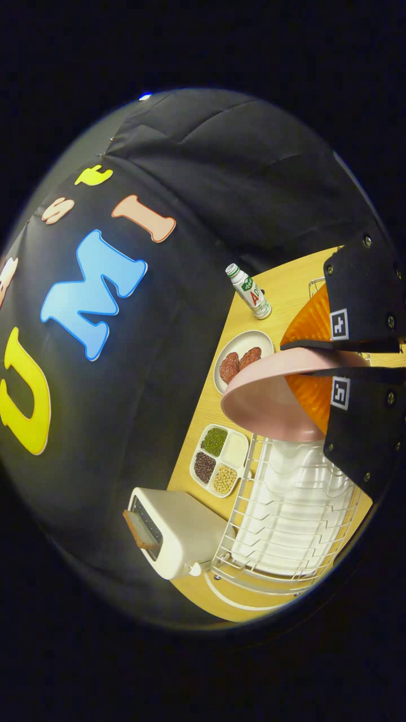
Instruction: Take the plate from the dish rack, then take the spoon from the basket and place it into the plate.
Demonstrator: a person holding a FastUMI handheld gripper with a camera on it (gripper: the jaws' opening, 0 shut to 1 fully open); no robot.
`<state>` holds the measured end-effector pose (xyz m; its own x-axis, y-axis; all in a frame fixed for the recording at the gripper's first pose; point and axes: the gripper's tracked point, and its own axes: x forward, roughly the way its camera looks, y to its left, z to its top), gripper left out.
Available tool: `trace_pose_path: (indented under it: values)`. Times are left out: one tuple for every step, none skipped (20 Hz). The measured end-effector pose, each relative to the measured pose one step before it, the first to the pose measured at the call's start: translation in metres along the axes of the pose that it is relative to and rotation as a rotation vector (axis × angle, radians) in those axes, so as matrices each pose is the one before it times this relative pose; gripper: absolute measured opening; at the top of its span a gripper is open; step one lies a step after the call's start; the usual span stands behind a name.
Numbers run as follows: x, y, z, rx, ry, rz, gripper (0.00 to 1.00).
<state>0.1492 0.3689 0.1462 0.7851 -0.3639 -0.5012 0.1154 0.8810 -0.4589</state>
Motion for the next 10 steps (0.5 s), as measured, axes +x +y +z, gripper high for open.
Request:
trace_pose_path:
  values:
    - [-0.00395, -0.00671, 0.00495, 0.01395, -0.01329, 0.00788, 0.09]
    - [-0.0043, -0.00659, 0.00399, 0.00565, -0.01894, 0.00858, 0.09]
    - [-0.00496, -0.00649, 0.00532, 0.00425, -0.02476, 0.00853, 0.1]
    - [-0.00446, -0.00738, 0.00402, 0.00965, -0.02183, 0.00616, 0.09]
    - [-0.00495, -0.00699, 0.00271, 0.0124, -0.01334, 0.00571, 0.09]
    - [-0.00456, -0.00656, 0.00091, 0.01468, -0.0042, 0.01196, 0.09]
    - [-0.00485, -0.00699, 0.00205, 0.01796, -0.0053, 0.01136, 0.09]
    - [-0.00477, -0.00829, 0.00095, 0.01759, -0.006, 0.0063, 0.09]
    - [-0.00545, -0.00888, -0.00007, 0.01617, -0.00218, 0.00571, 0.09]
    - [-0.00474, -0.00886, -0.00113, 0.01323, -0.00474, 0.00725, 0.09]
